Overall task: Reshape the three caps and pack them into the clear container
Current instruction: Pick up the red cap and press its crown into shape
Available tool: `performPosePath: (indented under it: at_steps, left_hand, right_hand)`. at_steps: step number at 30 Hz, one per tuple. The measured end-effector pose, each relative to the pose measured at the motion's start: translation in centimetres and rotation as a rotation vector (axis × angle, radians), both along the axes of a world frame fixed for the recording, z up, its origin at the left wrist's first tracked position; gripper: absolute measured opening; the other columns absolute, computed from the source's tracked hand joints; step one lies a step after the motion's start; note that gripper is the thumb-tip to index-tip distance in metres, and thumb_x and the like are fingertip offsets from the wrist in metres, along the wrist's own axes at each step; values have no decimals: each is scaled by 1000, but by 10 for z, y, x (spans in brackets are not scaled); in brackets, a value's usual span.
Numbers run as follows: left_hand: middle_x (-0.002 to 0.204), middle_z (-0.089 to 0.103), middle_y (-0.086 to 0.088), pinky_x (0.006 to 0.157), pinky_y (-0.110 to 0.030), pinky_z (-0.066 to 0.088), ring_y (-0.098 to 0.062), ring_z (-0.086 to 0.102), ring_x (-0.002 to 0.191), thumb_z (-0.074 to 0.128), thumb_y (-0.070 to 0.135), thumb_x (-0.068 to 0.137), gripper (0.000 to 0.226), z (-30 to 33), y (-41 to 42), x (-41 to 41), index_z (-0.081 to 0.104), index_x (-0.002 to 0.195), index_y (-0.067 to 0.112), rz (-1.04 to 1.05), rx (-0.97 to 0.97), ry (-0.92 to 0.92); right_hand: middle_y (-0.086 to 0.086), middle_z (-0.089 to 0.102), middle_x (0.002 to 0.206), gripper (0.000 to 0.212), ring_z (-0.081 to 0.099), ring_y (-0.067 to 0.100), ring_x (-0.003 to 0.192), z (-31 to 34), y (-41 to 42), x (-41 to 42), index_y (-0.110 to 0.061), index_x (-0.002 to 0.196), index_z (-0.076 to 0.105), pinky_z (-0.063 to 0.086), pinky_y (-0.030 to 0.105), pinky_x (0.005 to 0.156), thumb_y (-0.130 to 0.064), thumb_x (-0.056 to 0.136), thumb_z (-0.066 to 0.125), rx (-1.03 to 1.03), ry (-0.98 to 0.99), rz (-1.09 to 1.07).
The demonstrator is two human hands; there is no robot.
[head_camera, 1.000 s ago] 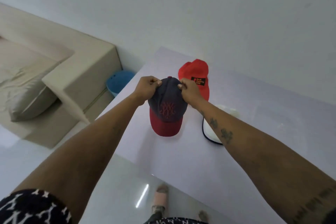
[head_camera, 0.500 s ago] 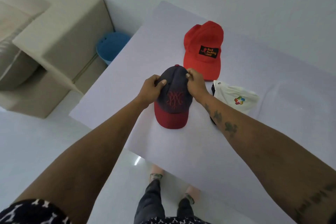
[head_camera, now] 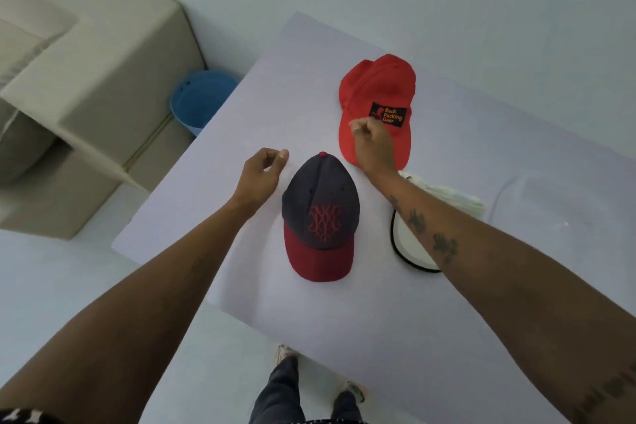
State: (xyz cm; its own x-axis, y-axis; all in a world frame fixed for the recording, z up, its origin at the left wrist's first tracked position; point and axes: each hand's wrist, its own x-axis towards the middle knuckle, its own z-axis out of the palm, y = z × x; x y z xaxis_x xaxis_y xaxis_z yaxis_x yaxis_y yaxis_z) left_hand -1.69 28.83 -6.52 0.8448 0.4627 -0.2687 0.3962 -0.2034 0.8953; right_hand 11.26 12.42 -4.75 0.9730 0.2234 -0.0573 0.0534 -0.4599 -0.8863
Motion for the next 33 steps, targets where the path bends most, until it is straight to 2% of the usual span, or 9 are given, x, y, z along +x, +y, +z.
performPosePath:
  at_steps: [2,5,11,16,19,22,26,29,33]
  left_hand:
    - [107,61,-3,88,-24,39,-15,55,100,44,37,97,40,7,10,24,59,109,2,-29,62,-11]
    - [105,62,-5,86,-25,40,-16,55,96,47,32,97,34,18,15,71,59,108,3,-94,138,-59]
    - [106,55,0,86,-27,43,-13,51,96,52,31,94,30,26,-11,190,58,112,7,-261,135,-13]
    - [119,57,-8,90,-29,46,-22,56,108,52,28,94,38,5,-42,233,53,125,6,-394,145,72]
    - [102,57,-10,89,-36,48,-23,55,94,56,17,89,8,-1,-44,240,56,94,11,-340,274,57]
    - [89,52,-4,73,-29,45,-18,47,85,53,12,89,26,10,-40,241,41,68,22,-270,303,4]
    - [79,45,9,59,-17,35,-9,45,76,45,16,95,5,65,-40,232,46,90,14,-300,213,-88]
    - [84,52,6,60,-16,37,-1,45,70,47,24,97,13,130,-41,226,51,100,13,-341,210,-203]
    - [63,44,4,51,-16,34,-6,39,56,53,24,95,31,226,-39,210,49,65,15,-236,181,-294]
  right_hand:
    - [9,61,107,19,56,14,90,15,-5,32,-2,102,63,45,13,79,-11,91,50,-62,-48,-5]
    - [9,51,127,35,54,18,111,17,-20,89,-9,122,53,43,32,101,-20,89,55,-211,-42,-54]
    - [13,27,153,66,33,27,138,-8,-49,164,-10,149,17,33,39,112,-27,94,50,-245,271,-102]
    - [12,66,114,32,63,22,101,-37,-50,162,-6,112,63,51,41,95,-24,87,56,-177,146,-129]
    - [8,67,102,25,63,20,93,-39,-51,157,-8,107,64,53,36,87,-22,87,59,-161,76,-136]
    - [1,63,91,21,58,12,82,-25,-49,153,-10,103,64,49,27,77,-22,86,62,-133,-25,-96]
    - [-5,60,77,15,54,7,67,30,-50,143,-19,90,57,47,25,66,-27,81,67,-58,-128,-49]
    - [4,67,83,26,61,17,73,90,-51,139,-19,86,58,51,35,69,-40,75,70,-20,-212,-21]
    - [6,56,67,40,52,19,62,185,-48,127,-6,75,54,45,35,61,-43,83,65,95,-316,26]
